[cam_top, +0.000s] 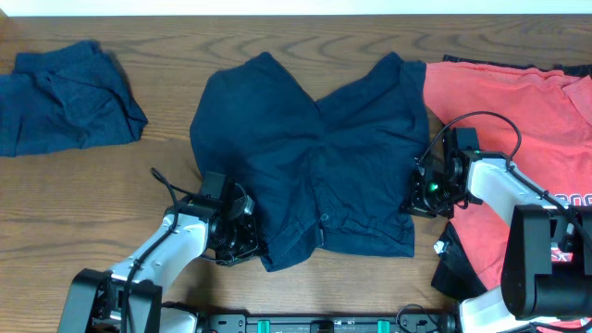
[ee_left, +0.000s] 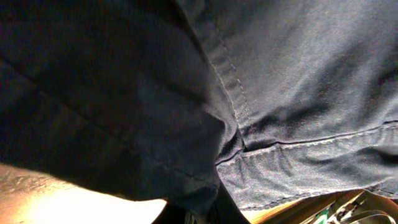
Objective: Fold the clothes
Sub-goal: 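Lift the hem with both grippers and fold it toward the collar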
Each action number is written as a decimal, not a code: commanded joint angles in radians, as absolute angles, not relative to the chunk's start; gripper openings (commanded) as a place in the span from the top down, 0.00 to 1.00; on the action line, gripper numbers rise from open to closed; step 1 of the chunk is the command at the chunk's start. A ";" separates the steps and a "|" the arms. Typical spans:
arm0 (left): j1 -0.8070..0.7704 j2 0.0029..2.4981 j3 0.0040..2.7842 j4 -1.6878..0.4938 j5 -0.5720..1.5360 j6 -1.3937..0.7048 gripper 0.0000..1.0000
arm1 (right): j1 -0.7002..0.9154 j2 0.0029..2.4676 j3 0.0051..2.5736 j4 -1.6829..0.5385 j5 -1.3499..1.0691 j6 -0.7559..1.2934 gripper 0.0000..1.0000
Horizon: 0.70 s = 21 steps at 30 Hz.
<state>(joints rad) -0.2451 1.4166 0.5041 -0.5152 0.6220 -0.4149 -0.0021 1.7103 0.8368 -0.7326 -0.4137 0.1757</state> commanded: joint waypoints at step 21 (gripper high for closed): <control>-0.249 1.025 0.629 -0.557 0.522 -0.387 0.94 | 0.080 1.626 1.241 -0.939 -0.151 0.167 0.99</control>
<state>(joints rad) -0.2451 1.0504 0.6102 -0.5476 0.5415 -0.4141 0.0711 1.6432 1.1927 -0.9398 -0.1970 0.1745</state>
